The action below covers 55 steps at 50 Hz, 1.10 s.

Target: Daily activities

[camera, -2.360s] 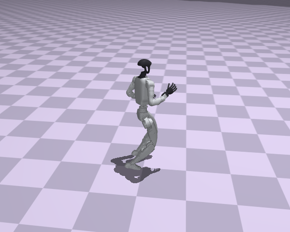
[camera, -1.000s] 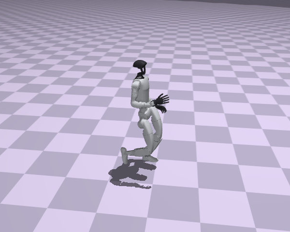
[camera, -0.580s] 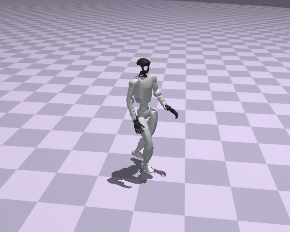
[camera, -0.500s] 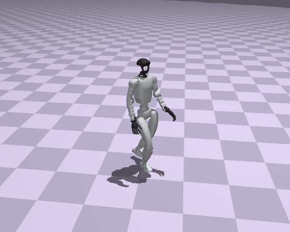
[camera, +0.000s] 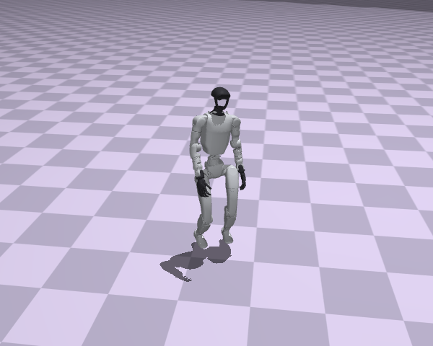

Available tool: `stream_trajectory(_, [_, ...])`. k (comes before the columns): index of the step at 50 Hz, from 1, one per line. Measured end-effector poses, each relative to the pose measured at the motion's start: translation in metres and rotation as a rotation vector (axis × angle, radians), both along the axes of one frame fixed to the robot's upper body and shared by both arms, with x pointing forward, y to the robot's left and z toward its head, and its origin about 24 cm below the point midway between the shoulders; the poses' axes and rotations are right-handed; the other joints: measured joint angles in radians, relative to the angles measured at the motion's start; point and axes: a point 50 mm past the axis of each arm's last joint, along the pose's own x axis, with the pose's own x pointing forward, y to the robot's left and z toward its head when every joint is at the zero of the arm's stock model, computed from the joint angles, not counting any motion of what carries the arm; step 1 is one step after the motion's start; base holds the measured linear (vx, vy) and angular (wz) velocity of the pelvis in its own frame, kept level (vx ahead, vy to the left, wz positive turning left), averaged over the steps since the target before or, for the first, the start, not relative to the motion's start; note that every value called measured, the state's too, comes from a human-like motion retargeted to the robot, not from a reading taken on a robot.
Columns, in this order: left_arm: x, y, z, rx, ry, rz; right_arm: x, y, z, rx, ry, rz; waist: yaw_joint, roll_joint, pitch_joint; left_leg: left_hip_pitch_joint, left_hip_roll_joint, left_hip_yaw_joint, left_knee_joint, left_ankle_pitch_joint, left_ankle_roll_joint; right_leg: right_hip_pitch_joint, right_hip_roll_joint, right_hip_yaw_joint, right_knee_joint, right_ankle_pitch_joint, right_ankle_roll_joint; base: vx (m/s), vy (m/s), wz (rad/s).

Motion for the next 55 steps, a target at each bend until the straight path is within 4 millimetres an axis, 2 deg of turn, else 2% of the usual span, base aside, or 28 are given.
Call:
stream_trajectory(3, [-0.001,-0.010,-0.002,-0.046,0.020,-0.033,0.007,0.006,0.002,0.036,-0.001,0.013,-0.040,-0.006,0.017,0.046,-0.020,0.055,0.013,-0.043,0.034,-0.062,-0.069,-0.018,0.204,0.084,0.025,0.18,0.18,-1.35])
stream_trajectory(5, [0.007,-0.012,-0.002,-0.064,0.014,-0.054,0.018,0.009,0.007,0.067,-0.014,0.005,-0.061,-0.010,0.031,0.103,-0.030,0.103,-0.038,-0.054,0.055,-0.137,-0.180,-0.063,0.367,0.197,-0.015,0.17,0.16,-1.59])
stream_trajectory(6, [0.008,-0.014,-0.002,-0.068,0.016,-0.068,0.018,0.011,0.007,0.077,-0.015,-0.002,-0.078,-0.011,0.035,0.118,-0.033,0.118,-0.030,-0.066,0.061,-0.163,-0.208,-0.070,0.429,0.214,-0.026,0.16,0.13,-1.41])
stream_trajectory(11, [0.038,-0.017,0.002,-0.068,-0.028,-0.127,0.028,0.015,0.010,0.117,-0.025,-0.022,-0.149,0.007,0.042,0.254,-0.028,0.166,-0.162,-0.055,0.065,-0.302,-0.228,-0.083,0.534,0.263,-0.037,0.20,0.06,-1.17])
stream_trajectory(17, [0.082,-0.031,0.013,-0.101,-0.149,-0.198,0.017,0.013,0.004,0.086,0.051,0.055,-0.189,0.039,0.025,0.371,0.015,0.150,-0.212,-0.025,0.026,-0.304,-0.167,-0.114,0.392,0.265,-0.016,0.22,-0.09,-0.79])
stream_trajectory(22, [0.113,-0.051,0.026,-0.163,-0.276,-0.237,0.007,0.011,-0.002,0.011,0.118,0.206,-0.155,0.088,-0.009,0.363,0.057,-0.007,-0.073,-0.022,-0.043,-0.199,-0.049,-0.154,0.240,0.206,-0.053,0.18,-0.15,-0.96])
stream_trajectory(25, [0.123,-0.065,0.031,-0.206,-0.328,-0.256,0.009,0.010,-0.002,-0.042,0.127,0.300,-0.123,0.140,-0.036,0.336,0.086,-0.103,0.037,-0.015,-0.101,-0.137,0.050,-0.176,0.124,0.169,-0.081,0.14,-0.09,-1.05])
stream_trajectory(30, [0.124,-0.085,0.032,-0.272,-0.335,-0.275,0.028,0.005,0.006,-0.125,0.099,0.404,-0.076,0.225,-0.069,0.289,0.112,-0.208,0.200,-0.034,-0.157,-0.089,0.191,-0.173,-0.032,0.142,-0.121,0.05,0.01,-1.14])
stream_trajectory(35, [0.117,-0.102,0.026,-0.326,-0.276,-0.302,0.056,0.002,0.019,-0.152,0.032,0.394,-0.065,0.271,-0.076,0.262,0.123,-0.205,0.249,-0.068,-0.120,-0.121,0.253,-0.123,-0.095,0.174,-0.112,-0.12,0.11,-1.25])
stream_trajectory(40, [0.117,-0.109,0.025,-0.324,-0.262,-0.326,0.086,0.014,0.039,-0.094,-0.099,0.316,-0.114,0.259,-0.037,0.240,0.079,-0.136,0.129,-0.156,-0.034,-0.236,0.254,-0.042,-0.080,0.242,-0.034,-0.32,0.13,-1.42])
stream_trajectory(42, [0.122,-0.109,0.027,-0.298,-0.288,-0.332,0.097,0.022,0.048,-0.066,-0.159,0.276,-0.140,0.244,-0.015,0.216,0.067,-0.081,0.066,-0.164,-0.016,-0.300,0.224,-0.046,-0.071,0.274,-0.009,-0.41,0.08,-1.55])
stream_trajectory(47, [0.129,-0.109,0.030,-0.227,-0.342,-0.352,0.103,0.033,0.053,-0.036,-0.215,0.202,-0.190,0.219,0.044,0.158,0.064,0.071,-0.008,-0.177,-0.007,-0.399,0.040,-0.174,0.113,0.131,-0.082,-0.40,0.00,-1.49])
stream_trajectory(51, [0.139,-0.116,0.037,-0.197,-0.396,-0.405,0.108,0.029,0.055,-0.075,-0.234,0.154,-0.223,0.164,0.049,0.178,0.009,0.164,-0.175,-0.111,-0.004,-0.381,-0.177,-0.229,0.288,0.027,-0.124,-0.27,-0.09,-1.21])
stream_trajectory(53, [0.142,-0.123,0.040,-0.200,-0.419,-0.445,0.112,0.025,0.057,-0.106,-0.251,0.140,-0.228,0.145,0.047,0.181,0.001,0.213,-0.212,-0.093,-0.003,-0.347,-0.269,-0.254,0.323,-0.003,-0.129,-0.18,-0.14,-1.28])
stream_trajectory(55, [0.148,-0.131,0.046,-0.205,-0.457,-0.496,0.123,0.022,0.065,-0.140,-0.297,0.125,-0.224,0.137,0.041,0.208,0.001,0.256,-0.304,-0.057,0.000,-0.309,-0.326,-0.284,0.293,-0.015,-0.115,-0.11,-0.16,-1.42])
